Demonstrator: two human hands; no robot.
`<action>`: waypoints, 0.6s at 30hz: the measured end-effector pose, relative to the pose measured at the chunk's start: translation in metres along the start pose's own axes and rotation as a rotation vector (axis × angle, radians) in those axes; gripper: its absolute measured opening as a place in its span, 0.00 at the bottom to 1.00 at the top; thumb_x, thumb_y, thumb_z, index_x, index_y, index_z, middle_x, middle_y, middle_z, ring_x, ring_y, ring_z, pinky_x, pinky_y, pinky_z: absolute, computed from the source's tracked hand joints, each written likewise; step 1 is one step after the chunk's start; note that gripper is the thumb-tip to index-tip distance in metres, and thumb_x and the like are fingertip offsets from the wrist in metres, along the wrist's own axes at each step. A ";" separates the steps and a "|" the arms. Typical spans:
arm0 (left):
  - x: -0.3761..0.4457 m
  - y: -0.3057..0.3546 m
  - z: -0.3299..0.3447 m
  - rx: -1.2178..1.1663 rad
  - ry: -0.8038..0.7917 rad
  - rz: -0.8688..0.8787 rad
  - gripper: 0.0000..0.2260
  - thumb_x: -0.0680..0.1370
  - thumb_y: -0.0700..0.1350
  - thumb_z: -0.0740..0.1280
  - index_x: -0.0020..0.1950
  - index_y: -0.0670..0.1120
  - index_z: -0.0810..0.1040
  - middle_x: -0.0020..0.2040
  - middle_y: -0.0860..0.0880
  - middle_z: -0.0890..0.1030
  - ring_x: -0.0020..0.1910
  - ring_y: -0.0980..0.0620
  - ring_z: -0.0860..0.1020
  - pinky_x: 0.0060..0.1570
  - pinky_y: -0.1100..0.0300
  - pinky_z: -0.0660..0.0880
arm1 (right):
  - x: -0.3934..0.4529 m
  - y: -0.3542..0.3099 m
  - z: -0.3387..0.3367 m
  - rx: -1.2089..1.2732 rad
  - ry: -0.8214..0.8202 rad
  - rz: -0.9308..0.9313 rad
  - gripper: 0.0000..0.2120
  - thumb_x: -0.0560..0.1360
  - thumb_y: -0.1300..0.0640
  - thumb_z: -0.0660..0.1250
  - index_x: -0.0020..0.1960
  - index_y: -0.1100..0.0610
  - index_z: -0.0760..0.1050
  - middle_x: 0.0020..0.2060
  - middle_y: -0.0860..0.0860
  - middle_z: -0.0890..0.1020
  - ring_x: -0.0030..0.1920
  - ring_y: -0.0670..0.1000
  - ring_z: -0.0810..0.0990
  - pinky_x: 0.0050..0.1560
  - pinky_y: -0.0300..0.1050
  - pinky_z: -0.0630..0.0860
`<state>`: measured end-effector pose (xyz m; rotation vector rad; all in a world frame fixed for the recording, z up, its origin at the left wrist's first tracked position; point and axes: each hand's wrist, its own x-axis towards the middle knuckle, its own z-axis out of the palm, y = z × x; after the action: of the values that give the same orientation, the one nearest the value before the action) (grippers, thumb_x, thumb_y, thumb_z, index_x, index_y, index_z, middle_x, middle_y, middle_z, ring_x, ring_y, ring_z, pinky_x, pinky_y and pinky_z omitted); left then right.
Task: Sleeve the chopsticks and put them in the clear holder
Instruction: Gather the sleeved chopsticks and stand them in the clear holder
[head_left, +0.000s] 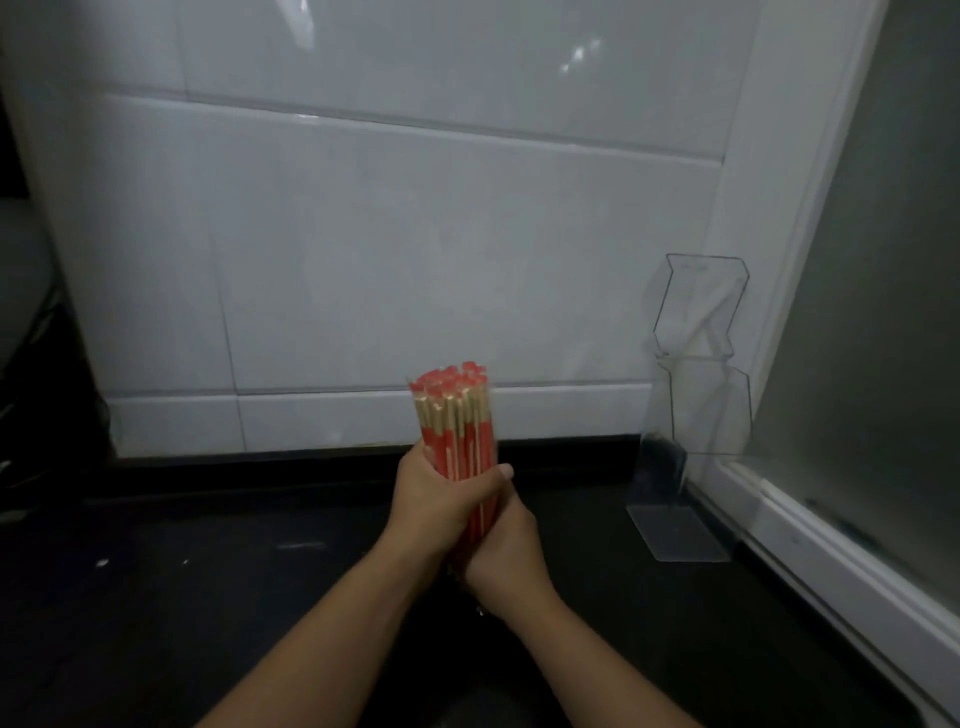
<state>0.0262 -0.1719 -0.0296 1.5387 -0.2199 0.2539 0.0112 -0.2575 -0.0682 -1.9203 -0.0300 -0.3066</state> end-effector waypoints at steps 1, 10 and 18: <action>0.001 0.004 0.000 -0.004 -0.017 0.011 0.16 0.67 0.38 0.80 0.52 0.42 0.81 0.44 0.48 0.85 0.45 0.53 0.84 0.38 0.69 0.78 | 0.001 -0.001 0.001 0.048 0.029 -0.003 0.22 0.66 0.41 0.69 0.60 0.41 0.74 0.46 0.46 0.84 0.45 0.44 0.84 0.46 0.48 0.83; 0.008 0.011 -0.006 -0.015 -0.270 -0.123 0.22 0.62 0.43 0.82 0.54 0.47 0.83 0.48 0.47 0.86 0.53 0.46 0.83 0.60 0.48 0.78 | 0.004 0.003 -0.013 0.132 -0.107 0.088 0.10 0.72 0.64 0.72 0.49 0.52 0.78 0.41 0.52 0.83 0.40 0.46 0.83 0.40 0.37 0.78; 0.011 0.009 -0.004 0.042 -0.240 -0.150 0.15 0.67 0.39 0.79 0.53 0.47 0.83 0.47 0.46 0.86 0.51 0.46 0.84 0.59 0.45 0.78 | 0.001 -0.002 -0.051 0.074 -0.390 0.076 0.44 0.63 0.53 0.82 0.73 0.50 0.63 0.63 0.47 0.78 0.62 0.45 0.77 0.62 0.40 0.74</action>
<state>0.0341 -0.1672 -0.0177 1.6182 -0.2877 -0.0456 0.0022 -0.3041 -0.0494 -1.8766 -0.2236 0.1219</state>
